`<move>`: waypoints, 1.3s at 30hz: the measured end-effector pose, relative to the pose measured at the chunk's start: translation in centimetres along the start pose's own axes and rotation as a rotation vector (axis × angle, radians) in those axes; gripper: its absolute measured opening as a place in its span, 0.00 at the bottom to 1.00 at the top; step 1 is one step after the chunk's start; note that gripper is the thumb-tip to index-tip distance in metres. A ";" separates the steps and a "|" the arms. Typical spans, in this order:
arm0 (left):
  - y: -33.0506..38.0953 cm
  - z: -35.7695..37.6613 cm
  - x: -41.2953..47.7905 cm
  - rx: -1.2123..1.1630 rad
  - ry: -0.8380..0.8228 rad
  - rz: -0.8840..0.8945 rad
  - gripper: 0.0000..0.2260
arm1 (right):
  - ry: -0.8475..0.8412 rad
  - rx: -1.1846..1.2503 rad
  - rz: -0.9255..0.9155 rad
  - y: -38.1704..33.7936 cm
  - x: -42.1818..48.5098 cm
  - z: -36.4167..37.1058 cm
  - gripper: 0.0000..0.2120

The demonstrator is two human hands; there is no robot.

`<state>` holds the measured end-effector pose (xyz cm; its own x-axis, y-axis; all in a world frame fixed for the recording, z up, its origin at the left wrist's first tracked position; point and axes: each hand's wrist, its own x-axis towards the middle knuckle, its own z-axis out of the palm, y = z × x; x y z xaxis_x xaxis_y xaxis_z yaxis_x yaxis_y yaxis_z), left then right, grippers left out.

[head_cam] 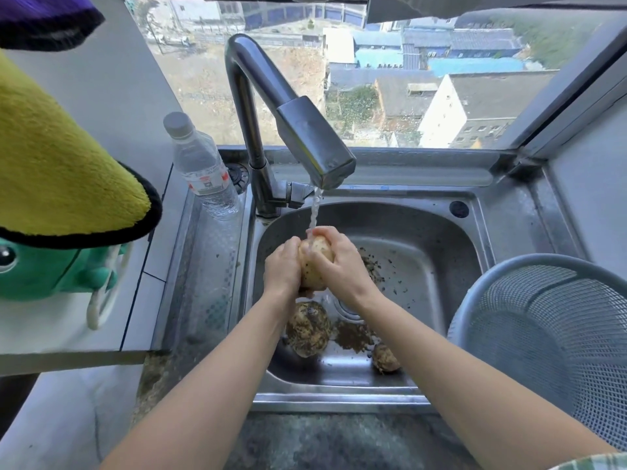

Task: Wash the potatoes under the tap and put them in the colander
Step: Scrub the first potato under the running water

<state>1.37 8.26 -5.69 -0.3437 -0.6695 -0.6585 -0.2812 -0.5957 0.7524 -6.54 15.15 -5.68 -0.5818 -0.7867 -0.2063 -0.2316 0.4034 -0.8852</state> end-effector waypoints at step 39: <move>-1.4 -1.6 0.3 0.448 0.051 0.395 0.19 | -0.075 0.821 0.800 0.7 1.0 -0.9 0.22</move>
<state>3.08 8.24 -6.97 -0.4585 -0.8292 -0.3195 -0.4950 -0.0603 0.8668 -8.00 15.13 -6.14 -0.2792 -0.4790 -0.8322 0.7776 0.3957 -0.4886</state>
